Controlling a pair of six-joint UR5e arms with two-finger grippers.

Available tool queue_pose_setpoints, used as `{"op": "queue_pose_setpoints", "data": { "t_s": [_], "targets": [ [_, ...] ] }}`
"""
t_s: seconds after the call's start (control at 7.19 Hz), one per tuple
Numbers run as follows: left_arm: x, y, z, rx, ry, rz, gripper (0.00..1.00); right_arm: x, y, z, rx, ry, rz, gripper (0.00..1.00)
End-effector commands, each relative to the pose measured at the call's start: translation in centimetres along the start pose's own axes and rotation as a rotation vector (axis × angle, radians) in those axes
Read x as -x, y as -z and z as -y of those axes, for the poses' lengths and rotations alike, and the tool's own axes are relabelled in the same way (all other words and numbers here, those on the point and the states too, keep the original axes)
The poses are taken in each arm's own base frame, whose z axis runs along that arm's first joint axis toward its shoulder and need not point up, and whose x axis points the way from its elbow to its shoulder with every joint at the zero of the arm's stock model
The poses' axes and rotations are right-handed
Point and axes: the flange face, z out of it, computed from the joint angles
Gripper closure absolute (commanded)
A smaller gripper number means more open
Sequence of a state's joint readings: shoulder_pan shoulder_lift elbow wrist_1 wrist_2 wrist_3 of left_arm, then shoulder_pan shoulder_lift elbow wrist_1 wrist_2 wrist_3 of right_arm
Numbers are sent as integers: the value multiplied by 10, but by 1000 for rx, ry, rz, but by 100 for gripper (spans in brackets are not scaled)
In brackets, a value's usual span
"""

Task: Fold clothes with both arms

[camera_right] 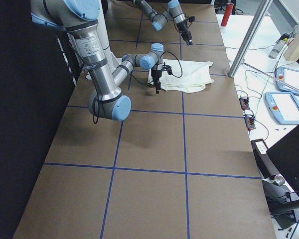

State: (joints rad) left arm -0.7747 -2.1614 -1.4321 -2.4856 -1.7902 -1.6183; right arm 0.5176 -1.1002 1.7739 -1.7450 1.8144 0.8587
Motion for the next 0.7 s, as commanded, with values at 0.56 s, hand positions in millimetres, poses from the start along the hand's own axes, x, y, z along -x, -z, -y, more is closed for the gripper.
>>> {"op": "queue_pose_setpoints", "data": {
  "t_s": [0.56],
  "targets": [
    [2,2,2,-2,0,3,38,83,21,-39,-77,-552,192,0]
  ]
}}
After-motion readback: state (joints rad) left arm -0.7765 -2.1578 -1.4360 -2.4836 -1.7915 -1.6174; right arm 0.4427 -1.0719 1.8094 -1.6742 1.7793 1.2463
